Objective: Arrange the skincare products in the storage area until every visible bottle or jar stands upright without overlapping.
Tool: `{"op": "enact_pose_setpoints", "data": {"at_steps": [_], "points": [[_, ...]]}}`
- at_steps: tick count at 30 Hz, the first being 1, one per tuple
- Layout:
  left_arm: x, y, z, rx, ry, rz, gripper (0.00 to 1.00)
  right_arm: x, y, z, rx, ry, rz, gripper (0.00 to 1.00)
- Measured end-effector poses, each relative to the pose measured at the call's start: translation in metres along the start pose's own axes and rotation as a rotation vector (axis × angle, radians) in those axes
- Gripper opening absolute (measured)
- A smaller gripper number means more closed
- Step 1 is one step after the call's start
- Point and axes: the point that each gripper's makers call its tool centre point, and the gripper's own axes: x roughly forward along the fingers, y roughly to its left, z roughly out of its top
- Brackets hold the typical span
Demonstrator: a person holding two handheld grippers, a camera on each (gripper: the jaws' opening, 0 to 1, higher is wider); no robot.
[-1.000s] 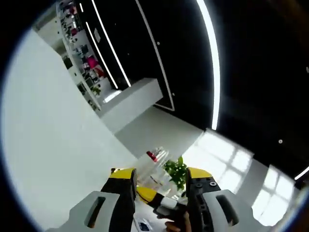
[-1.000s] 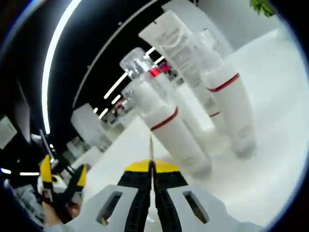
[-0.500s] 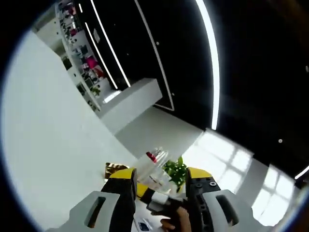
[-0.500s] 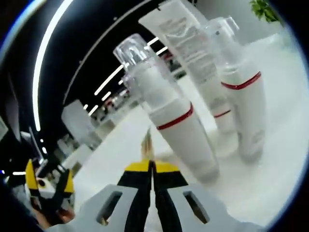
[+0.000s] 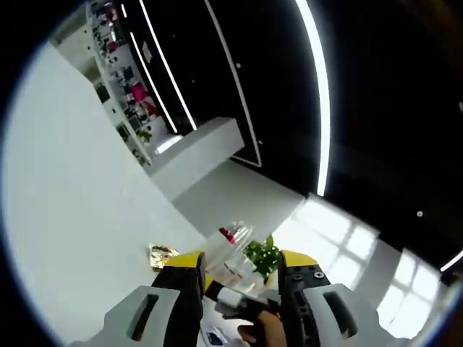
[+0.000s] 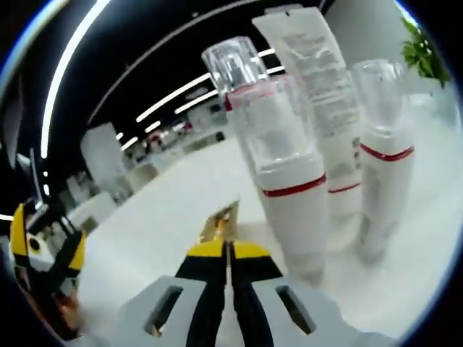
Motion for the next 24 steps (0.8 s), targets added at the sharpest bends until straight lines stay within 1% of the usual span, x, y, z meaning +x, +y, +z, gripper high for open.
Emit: {"op": "enact_pose_setpoints", "data": {"at_steps": [3, 5, 8, 9, 12, 14, 15, 16, 17, 18, 19, 20, 22, 24], "points": [[0.0, 0.0, -0.001, 0.005, 0.002, 0.0, 0.41, 0.0, 0.001, -0.001, -0.051, 0.002, -0.008, 0.01], [0.0, -0.001, -0.001, 0.006, 0.003, 0.0, 0.41, -0.002, 0.004, 0.0, -0.068, 0.002, -0.004, 0.0], [0.0, 0.0, 0.0, 0.006, 0.0, 0.002, 0.41, -0.009, 0.009, 0.007, -0.121, -0.018, 0.002, 0.0], [0.0, 0.0, 0.0, 0.005, -0.001, 0.003, 0.41, -0.012, 0.01, 0.01, -0.154, -0.031, 0.001, 0.0], [0.0, 0.001, 0.0, 0.0, -0.001, 0.004, 0.41, -0.017, 0.013, 0.013, -0.174, -0.036, 0.002, 0.0], [0.0, 0.001, 0.0, 0.004, 0.002, 0.004, 0.41, -0.02, 0.017, 0.015, -0.196, -0.033, 0.018, 0.0], [0.001, 0.001, 0.0, 0.005, 0.002, 0.004, 0.41, -0.019, 0.026, 0.013, -0.238, -0.021, 0.058, 0.0], [0.001, 0.001, 0.0, 0.006, 0.002, 0.004, 0.41, -0.019, 0.028, 0.01, -0.246, -0.004, 0.062, 0.0], [0.001, 0.001, 0.001, 0.005, 0.002, 0.003, 0.41, -0.016, 0.033, 0.002, -0.264, 0.051, 0.075, 0.0], [0.001, 0.0, 0.001, 0.004, 0.001, 0.002, 0.41, -0.008, 0.039, -0.003, -0.289, 0.079, 0.092, 0.0], [0.001, 0.0, 0.001, 0.005, 0.002, 0.001, 0.41, -0.004, 0.042, -0.01, -0.301, 0.118, 0.098, 0.0], [0.001, 0.0, 0.001, 0.006, 0.002, 0.002, 0.41, -0.001, 0.042, -0.015, -0.305, 0.139, 0.092, 0.0], [-0.001, 0.0, 0.003, 0.01, -0.003, 0.006, 0.41, 0.007, 0.046, -0.02, -0.307, 0.148, 0.095, 0.0], [-0.002, 0.0, 0.005, 0.005, -0.011, 0.005, 0.41, 0.009, 0.048, -0.027, -0.305, 0.176, 0.096, 0.0]]}}
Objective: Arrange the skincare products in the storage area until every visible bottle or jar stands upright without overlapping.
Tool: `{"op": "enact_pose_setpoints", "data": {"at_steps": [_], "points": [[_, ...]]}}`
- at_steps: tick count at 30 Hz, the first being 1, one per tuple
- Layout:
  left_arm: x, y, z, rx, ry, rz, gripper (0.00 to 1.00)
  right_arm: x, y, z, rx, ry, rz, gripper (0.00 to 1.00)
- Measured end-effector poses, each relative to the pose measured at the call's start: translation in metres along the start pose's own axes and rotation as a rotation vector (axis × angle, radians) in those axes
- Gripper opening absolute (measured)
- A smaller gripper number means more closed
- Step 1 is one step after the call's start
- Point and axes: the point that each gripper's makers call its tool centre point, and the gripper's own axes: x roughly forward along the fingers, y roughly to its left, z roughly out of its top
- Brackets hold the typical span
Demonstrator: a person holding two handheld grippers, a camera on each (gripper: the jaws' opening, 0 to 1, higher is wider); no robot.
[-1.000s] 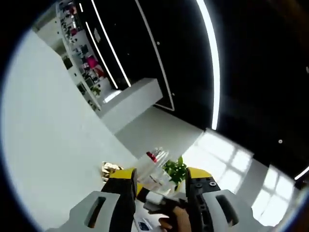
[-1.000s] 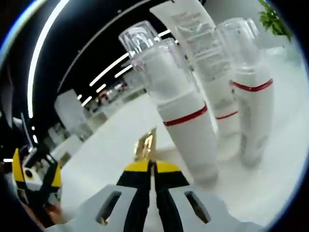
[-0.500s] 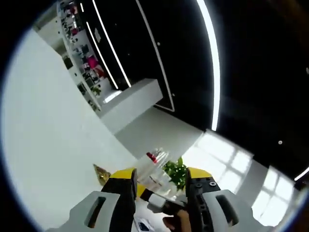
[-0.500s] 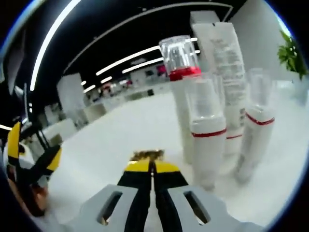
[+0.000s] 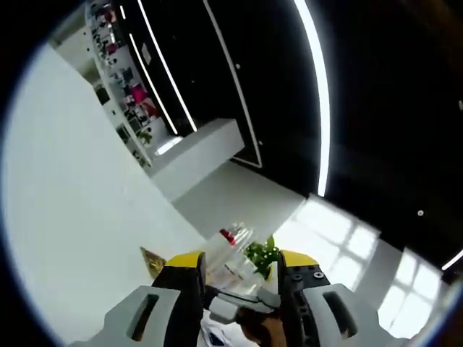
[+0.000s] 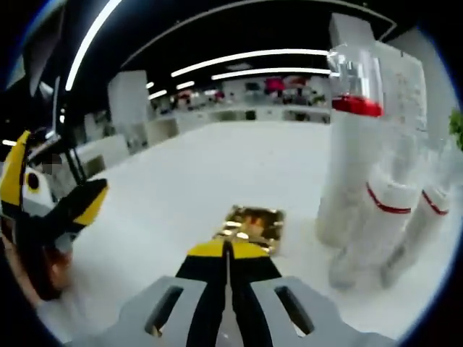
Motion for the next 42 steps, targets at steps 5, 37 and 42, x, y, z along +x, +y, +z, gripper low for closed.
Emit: {"op": "enact_pose_setpoints", "data": {"at_steps": [5, 37, 42], "points": [[-0.002, 0.001, 0.008, -0.022, -0.029, -0.001, 0.41, 0.006, 0.003, -0.005, 0.002, 0.013, -0.009, 0.0], [-0.001, 0.003, 0.002, -0.009, -0.021, 0.014, 0.41, -0.045, 0.001, 0.013, -0.036, -0.13, 0.191, 0.26], [-0.001, 0.003, -0.002, -0.002, -0.007, 0.016, 0.41, -0.077, 0.007, -0.001, -0.094, -0.025, 0.365, 0.5]]}}
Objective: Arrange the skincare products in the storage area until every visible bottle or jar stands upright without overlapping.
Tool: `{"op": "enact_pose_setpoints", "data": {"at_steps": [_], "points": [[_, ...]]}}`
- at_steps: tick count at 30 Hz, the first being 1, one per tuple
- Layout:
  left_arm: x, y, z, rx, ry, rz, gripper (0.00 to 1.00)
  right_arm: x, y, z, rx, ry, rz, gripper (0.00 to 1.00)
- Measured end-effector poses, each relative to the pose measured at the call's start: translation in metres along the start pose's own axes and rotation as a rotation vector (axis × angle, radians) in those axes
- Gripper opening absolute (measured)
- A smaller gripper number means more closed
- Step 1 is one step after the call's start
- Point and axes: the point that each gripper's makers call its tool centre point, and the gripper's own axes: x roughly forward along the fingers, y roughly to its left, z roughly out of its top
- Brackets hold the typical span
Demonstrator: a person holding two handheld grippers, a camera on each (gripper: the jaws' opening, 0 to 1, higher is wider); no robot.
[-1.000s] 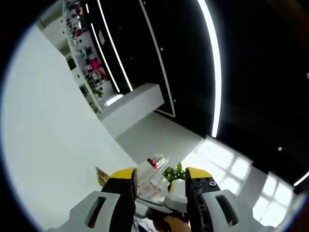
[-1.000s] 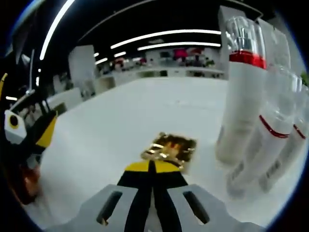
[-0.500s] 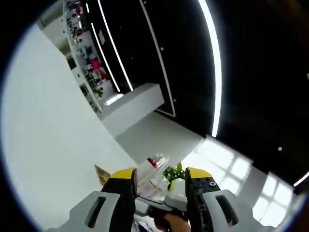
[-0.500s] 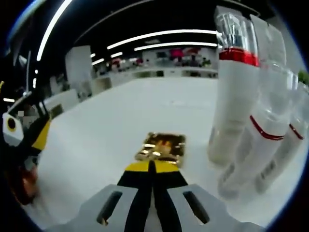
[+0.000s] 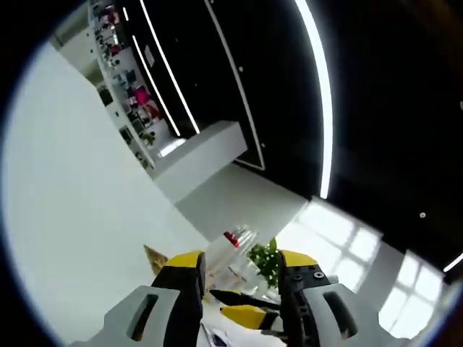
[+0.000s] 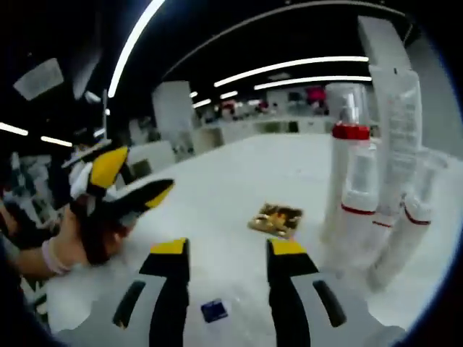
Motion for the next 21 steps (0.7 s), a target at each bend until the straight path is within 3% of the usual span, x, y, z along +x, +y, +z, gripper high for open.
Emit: {"op": "enact_pose_setpoints", "data": {"at_steps": [2, 4, 7, 11, 13, 17, 18, 21], "points": [[0.0, -0.001, -0.002, 0.0, 0.007, -0.003, 0.41, -0.012, 0.003, -0.004, -0.067, 0.042, 0.018, 0.52], [0.001, -0.002, -0.002, -0.001, 0.009, -0.006, 0.41, -0.017, 0.007, -0.009, -0.078, 0.077, 0.04, 0.54], [0.0, -0.003, -0.003, 0.003, 0.014, -0.01, 0.41, -0.021, 0.018, -0.025, -0.108, 0.209, 0.098, 0.64], [0.0, -0.002, -0.001, -0.003, 0.013, -0.01, 0.41, -0.018, 0.023, -0.04, -0.186, 0.357, 0.123, 0.78], [-0.001, -0.001, 0.0, -0.005, 0.01, -0.008, 0.41, -0.017, 0.022, -0.047, -0.193, 0.421, 0.118, 0.8], [-0.002, 0.001, 0.002, -0.001, 0.005, 0.0, 0.41, -0.014, 0.01, -0.064, -0.145, 0.579, 0.015, 0.79], [-0.002, 0.002, 0.002, 0.002, 0.004, 0.003, 0.41, -0.011, 0.007, -0.059, -0.176, 0.576, -0.001, 0.77], [-0.002, 0.002, 0.002, 0.017, 0.006, 0.007, 0.41, -0.009, 0.009, -0.064, -0.248, 0.669, 0.021, 0.74]]}}
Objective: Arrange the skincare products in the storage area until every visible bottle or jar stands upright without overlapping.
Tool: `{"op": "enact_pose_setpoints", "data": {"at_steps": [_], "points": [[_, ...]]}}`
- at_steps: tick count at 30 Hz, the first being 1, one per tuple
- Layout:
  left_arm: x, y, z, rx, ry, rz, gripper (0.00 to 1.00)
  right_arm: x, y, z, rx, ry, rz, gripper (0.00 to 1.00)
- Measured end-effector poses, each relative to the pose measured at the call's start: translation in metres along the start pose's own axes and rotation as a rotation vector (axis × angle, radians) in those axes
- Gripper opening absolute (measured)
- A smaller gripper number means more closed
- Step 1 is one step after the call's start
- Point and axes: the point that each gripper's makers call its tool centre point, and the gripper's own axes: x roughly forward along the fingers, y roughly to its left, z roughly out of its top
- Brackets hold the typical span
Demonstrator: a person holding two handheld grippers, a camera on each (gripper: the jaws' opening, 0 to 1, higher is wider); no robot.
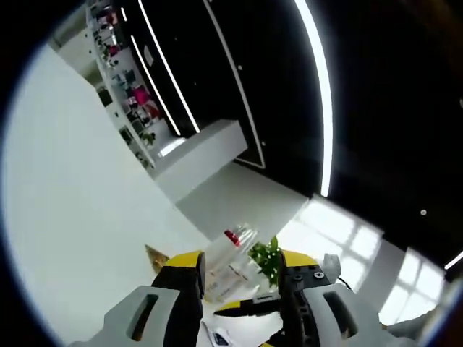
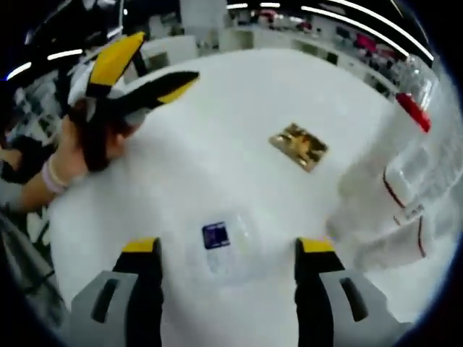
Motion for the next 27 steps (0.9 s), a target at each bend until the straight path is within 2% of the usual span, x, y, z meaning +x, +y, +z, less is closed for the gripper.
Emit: {"op": "enact_pose_setpoints", "data": {"at_steps": [1, 2, 4, 9, 14, 17, 18, 20, 22, 24, 27], "points": [[0.0, 0.0, 0.0, 0.003, 0.0, 0.001, 0.41, 0.001, -0.002, -0.002, -0.029, 0.033, -0.018, 0.74], [0.0, 0.0, 0.0, 0.005, 0.0, 0.0, 0.41, 0.001, 0.004, 0.004, -0.012, 0.01, 0.006, 0.69], [-0.001, 0.0, 0.001, 0.004, -0.003, 0.0, 0.41, 0.0, 0.012, 0.0, -0.026, 0.085, 0.032, 0.61], [-0.002, 0.001, 0.004, 0.002, -0.011, -0.001, 0.41, -0.001, 0.014, -0.001, -0.071, 0.212, 0.043, 0.38], [-0.003, 0.001, 0.005, 0.002, -0.016, -0.003, 0.41, -0.003, 0.013, 0.002, -0.122, 0.26, 0.025, 0.38], [-0.003, 0.002, 0.005, 0.004, -0.017, 0.005, 0.41, -0.009, 0.012, 0.007, -0.158, 0.245, 0.02, 0.38], [-0.004, 0.006, 0.005, 0.013, -0.017, 0.033, 0.41, -0.012, 0.012, 0.01, -0.174, 0.234, 0.018, 0.38], [-0.008, 0.019, 0.001, 0.074, 0.016, 0.122, 0.39, -0.017, 0.005, 0.017, -0.185, 0.217, -0.003, 0.38], [-0.014, 0.035, -0.001, 0.219, 0.061, 0.25, 0.39, -0.019, 0.0, 0.02, -0.202, 0.213, -0.018, 0.38], [-0.015, 0.039, -0.001, 0.328, 0.09, 0.3, 0.4, -0.021, -0.005, 0.022, -0.224, 0.228, -0.032, 0.38], [-0.016, 0.037, -0.004, 0.403, 0.118, 0.321, 0.4, -0.02, -0.012, 0.023, -0.298, 0.247, -0.043, 0.38]]}}
